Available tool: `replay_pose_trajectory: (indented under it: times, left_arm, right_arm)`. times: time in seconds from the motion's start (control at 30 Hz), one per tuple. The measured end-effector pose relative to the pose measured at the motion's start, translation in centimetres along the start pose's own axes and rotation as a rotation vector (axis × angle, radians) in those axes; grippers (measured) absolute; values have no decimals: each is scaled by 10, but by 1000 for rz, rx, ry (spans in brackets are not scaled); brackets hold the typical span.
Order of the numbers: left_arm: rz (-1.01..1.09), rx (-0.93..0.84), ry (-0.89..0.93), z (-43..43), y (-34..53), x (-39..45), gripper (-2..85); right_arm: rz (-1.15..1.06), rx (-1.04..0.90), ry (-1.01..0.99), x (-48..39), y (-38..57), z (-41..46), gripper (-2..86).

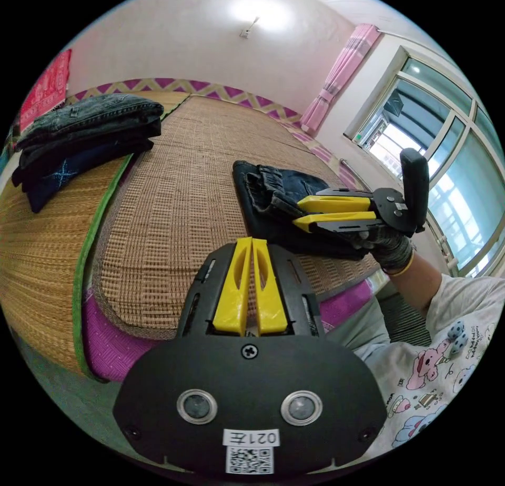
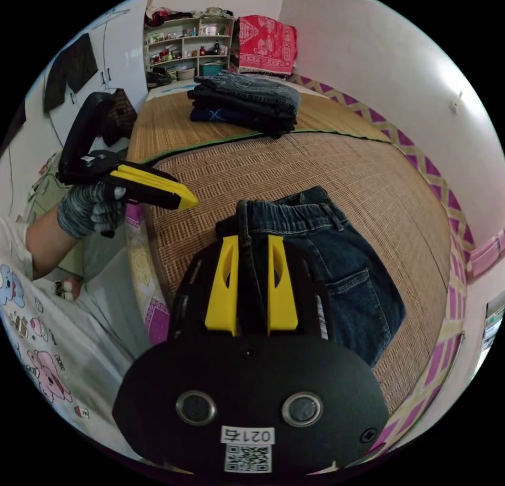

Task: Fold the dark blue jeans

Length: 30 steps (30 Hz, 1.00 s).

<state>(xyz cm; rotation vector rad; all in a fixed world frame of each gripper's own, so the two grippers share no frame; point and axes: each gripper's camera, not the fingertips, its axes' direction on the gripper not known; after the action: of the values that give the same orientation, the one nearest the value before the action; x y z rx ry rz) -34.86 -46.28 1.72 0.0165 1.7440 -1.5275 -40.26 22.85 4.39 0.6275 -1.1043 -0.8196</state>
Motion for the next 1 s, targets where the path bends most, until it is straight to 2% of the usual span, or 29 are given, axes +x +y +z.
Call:
replay_pose_trajectory:
  times: [0.23, 0.43, 0.5, 0.63, 0.8, 0.93, 1.0]
  left_arm:
    - [11, -14, -5, 18, 14, 21, -9]
    - [0, -15, -30, 35, 21, 41, -9]
    - [0, -17, -72, 41, 24, 54, -9]
    - [13, -19, -88, 49, 26, 70, -9]
    - [45, -36, -73, 72, 27, 95, -9]
    - [53, -50, -54, 92, 27, 111, -9]
    - [55, -57, -27, 105, 27, 123, -9]
  right_arm:
    - [110, 84, -166, 32, 27, -33, 115]
    - [66, 67, 122, 19, 28, -39, 75]
    - [103, 97, 108, 30, 33, -56, 42]
    - [384, 362, -98, 124, 92, -159, 15]
    - [693, 591, -17, 226, 228, -288, 10]
    - [991, 619, 121, 287, 362, -340, 14]
    - [1123, 550, 94, 314, 413, -330, 18]
